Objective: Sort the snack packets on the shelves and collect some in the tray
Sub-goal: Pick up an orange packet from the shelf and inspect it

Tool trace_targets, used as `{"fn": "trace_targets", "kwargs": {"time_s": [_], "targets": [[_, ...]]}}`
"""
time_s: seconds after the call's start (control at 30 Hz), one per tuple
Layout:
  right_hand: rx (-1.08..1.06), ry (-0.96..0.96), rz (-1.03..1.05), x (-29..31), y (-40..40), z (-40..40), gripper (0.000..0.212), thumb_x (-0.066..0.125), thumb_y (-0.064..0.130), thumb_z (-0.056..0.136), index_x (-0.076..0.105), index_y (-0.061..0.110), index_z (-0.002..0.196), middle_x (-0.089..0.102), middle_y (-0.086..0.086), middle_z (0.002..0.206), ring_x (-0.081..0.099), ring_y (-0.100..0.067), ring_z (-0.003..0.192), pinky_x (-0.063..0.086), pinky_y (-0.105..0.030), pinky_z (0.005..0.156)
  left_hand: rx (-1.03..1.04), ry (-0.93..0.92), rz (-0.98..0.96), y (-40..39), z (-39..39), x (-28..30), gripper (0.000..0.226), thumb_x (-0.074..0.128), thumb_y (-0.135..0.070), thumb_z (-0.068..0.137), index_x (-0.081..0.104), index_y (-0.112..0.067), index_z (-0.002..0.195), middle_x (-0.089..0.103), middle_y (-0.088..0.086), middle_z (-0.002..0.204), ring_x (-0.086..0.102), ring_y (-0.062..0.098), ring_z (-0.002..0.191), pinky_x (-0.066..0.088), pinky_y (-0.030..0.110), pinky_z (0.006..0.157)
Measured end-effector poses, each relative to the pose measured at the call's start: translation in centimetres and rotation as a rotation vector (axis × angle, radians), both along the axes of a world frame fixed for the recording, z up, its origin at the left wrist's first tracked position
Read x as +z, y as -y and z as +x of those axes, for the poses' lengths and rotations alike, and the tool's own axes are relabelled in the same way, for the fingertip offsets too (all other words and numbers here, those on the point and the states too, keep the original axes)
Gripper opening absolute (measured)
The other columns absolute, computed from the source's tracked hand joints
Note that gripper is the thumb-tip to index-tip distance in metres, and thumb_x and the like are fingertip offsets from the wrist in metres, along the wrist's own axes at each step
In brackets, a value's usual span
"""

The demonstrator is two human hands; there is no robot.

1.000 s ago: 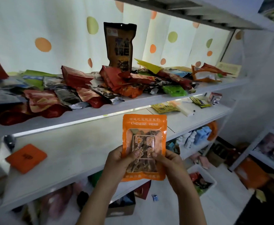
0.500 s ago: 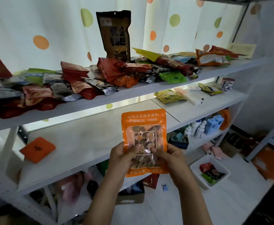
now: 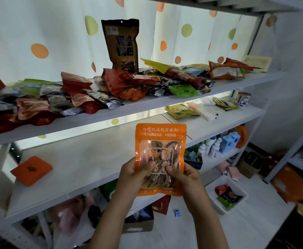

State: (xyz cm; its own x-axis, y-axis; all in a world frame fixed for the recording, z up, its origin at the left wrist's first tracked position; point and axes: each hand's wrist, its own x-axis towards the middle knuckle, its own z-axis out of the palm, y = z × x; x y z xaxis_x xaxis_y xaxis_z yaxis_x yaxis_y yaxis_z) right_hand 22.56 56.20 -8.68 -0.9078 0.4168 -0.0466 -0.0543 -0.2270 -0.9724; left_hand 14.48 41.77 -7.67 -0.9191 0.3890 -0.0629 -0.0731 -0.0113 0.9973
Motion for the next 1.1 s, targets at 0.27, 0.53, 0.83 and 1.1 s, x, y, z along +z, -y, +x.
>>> {"fn": "trace_targets", "kwargs": {"time_s": [0.27,0.53,0.83,1.1], "targets": [[-0.112,0.006,-0.005,0.2,-0.2,0.9,0.024,0.07,0.016,0.086,0.07,0.009,0.11,0.076,-0.011,0.102,0.073,-0.031,0.094,0.06,-0.041,0.079,0.282,-0.228,-0.068,-1.8,1.4,-1.3,0.044,0.077,-0.042,0.075,0.049,-0.04,0.108,0.055,-0.015,0.112,0.061,0.01,0.098,0.057,0.028,0.065],[0.023,0.012,0.141,0.3,1.1,1.0,0.036,0.049,0.042,0.095,0.072,0.022,0.114,0.072,0.014,0.111,0.065,0.0,0.106,0.049,-0.016,0.087,-0.006,-0.241,0.003,-2.1,3.0,-1.8,0.029,0.062,-0.062,0.079,0.055,-0.053,0.106,0.063,-0.023,0.111,0.063,0.005,0.102,0.058,0.028,0.077],[-0.09,-0.125,0.335,-0.6,2.9,-1.3,0.022,0.058,0.017,0.096,0.074,0.027,0.108,0.049,0.025,0.134,0.05,0.013,0.116,0.048,-0.015,0.083,0.094,0.016,0.05,0.8,1.8,-0.2,0.01,0.065,-0.047,0.086,0.067,-0.049,0.096,0.068,-0.016,0.105,0.064,0.021,0.103,0.053,0.054,0.089],[-0.039,-0.329,0.728,7.0,5.4,-9.2,0.035,0.059,0.031,0.086,0.067,0.047,0.116,0.042,0.021,0.144,0.039,-0.004,0.134,0.047,-0.038,0.104,0.224,-0.274,0.114,5.5,-3.9,8.7,0.02,0.062,-0.016,0.092,0.066,-0.032,0.105,0.073,-0.008,0.1,0.07,0.014,0.093,0.056,0.035,0.08]]}}
